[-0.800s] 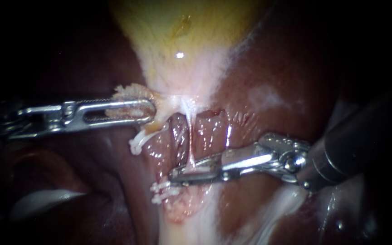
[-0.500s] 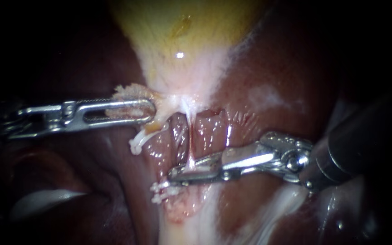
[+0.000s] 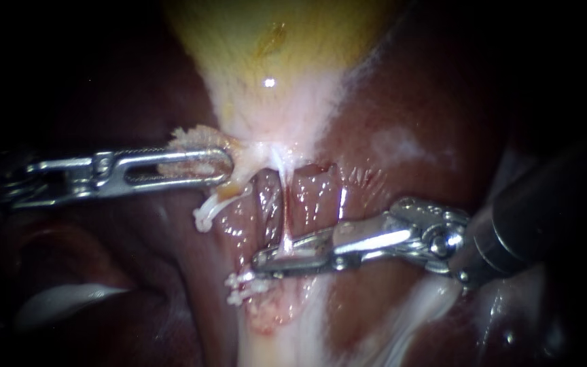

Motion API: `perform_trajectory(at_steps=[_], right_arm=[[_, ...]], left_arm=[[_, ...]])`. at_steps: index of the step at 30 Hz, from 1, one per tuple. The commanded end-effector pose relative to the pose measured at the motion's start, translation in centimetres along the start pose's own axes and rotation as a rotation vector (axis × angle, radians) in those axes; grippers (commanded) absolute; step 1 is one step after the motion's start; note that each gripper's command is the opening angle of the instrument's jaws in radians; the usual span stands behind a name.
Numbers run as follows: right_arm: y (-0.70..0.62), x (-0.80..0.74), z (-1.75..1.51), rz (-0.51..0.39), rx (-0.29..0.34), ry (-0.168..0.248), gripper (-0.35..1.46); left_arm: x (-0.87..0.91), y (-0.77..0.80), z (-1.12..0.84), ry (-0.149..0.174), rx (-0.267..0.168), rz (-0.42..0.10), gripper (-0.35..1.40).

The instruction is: Going back second clip right tube

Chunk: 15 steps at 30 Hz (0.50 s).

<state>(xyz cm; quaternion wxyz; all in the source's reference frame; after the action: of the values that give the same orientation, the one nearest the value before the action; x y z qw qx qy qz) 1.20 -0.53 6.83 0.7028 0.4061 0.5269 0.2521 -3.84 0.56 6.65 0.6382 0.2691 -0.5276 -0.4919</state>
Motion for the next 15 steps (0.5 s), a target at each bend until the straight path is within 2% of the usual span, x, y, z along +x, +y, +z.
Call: perform_trajectory(at_steps=[1, 4, 8, 9, 11, 15], right_arm=[[0.00, 0.00, 0.00, 0.000, 0.000, 0.000, -0.35], [0.00, 0.01, -0.01, -0.076, 0.002, -0.002, -0.35], [0.00, 0.02, 0.01, -0.214, -0.019, 0.017, 0.38], [0.00, 0.03, 0.04, -0.237, -0.032, 0.018, 0.45], [0.01, 0.03, 0.06, -0.265, -0.074, 0.025, 0.50], [0.01, 0.02, 0.03, -0.317, -0.086, 0.021, 0.50]], left_arm=[[0.00, 0.00, 0.00, 0.000, 0.000, 0.000, -0.35], [0.00, 0.00, 0.00, 0.000, 0.000, 0.000, -0.35], [0.00, 0.00, 0.00, 0.000, 0.000, 0.000, -0.35], [0.00, 0.00, 0.00, 0.000, 0.000, 0.000, -0.35], [0.00, 0.00, 0.00, 0.000, -0.001, 0.000, -0.35], [0.00, 0.00, 0.00, 0.000, -0.001, 0.000, -0.35]])
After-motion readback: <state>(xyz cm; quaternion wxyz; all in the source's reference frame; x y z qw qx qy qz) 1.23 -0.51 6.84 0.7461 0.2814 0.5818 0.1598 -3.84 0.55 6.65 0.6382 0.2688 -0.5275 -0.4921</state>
